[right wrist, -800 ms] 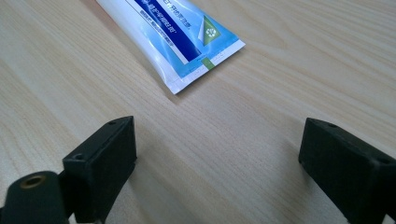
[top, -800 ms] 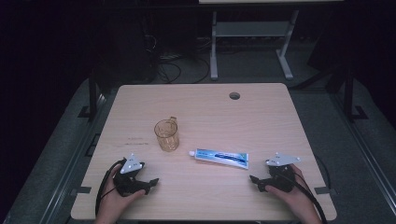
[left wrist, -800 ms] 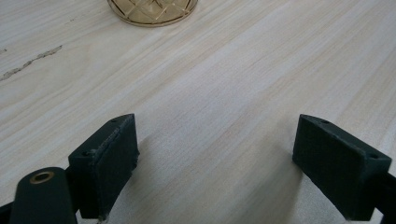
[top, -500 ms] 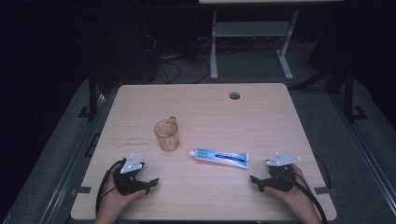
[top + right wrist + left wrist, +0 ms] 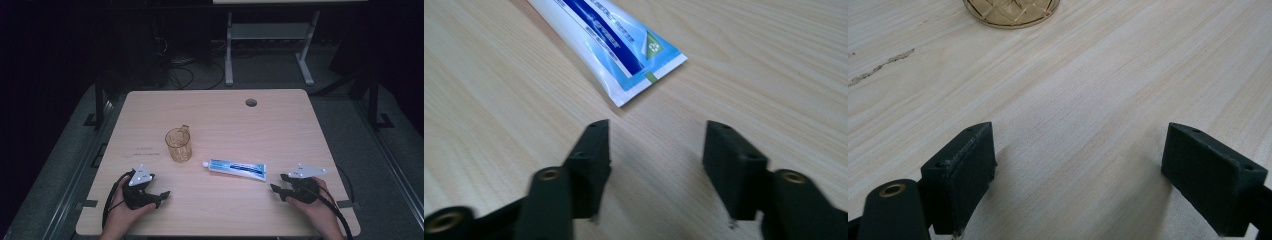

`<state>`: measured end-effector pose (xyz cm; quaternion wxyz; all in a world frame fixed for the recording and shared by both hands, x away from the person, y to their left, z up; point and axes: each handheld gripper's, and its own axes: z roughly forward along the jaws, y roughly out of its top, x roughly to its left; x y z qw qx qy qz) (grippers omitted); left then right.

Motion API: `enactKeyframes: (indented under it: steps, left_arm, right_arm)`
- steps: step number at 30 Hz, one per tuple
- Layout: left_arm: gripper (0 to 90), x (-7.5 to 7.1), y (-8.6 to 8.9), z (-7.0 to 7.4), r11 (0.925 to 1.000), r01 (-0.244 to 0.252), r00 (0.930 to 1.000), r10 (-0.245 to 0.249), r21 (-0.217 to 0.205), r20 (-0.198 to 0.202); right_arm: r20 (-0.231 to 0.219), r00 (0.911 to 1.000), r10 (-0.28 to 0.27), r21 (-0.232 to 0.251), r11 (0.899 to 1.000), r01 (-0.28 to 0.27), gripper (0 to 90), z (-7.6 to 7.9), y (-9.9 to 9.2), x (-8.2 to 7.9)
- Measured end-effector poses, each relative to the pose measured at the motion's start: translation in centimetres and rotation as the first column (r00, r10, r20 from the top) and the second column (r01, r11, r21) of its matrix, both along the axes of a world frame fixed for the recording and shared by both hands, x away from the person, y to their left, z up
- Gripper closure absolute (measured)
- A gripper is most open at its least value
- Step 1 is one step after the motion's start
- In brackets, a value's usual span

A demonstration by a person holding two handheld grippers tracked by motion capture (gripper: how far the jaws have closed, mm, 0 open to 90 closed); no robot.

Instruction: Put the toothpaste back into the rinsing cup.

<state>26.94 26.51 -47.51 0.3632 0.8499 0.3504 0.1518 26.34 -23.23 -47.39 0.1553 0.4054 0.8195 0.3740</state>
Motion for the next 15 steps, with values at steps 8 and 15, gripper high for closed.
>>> enactKeyframes:
  steps: [8,15]
  left_arm:
    - [13.2,0.0,0.0,0.0,1.0,0.001,1.0,-0.001,0.001,0.002]
    - [13.2,0.0,0.0,0.0,1.0,0.0,1.0,0.0,0.0,0.0]
  right_arm:
    - [-0.005,0.9994,0.033,0.059,0.998,-0.033,74.7,1.0,0.2,-0.6]
    - [-0.017,0.9983,0.056,0.117,0.992,-0.054,89.8,1.9,0.6,-0.7]
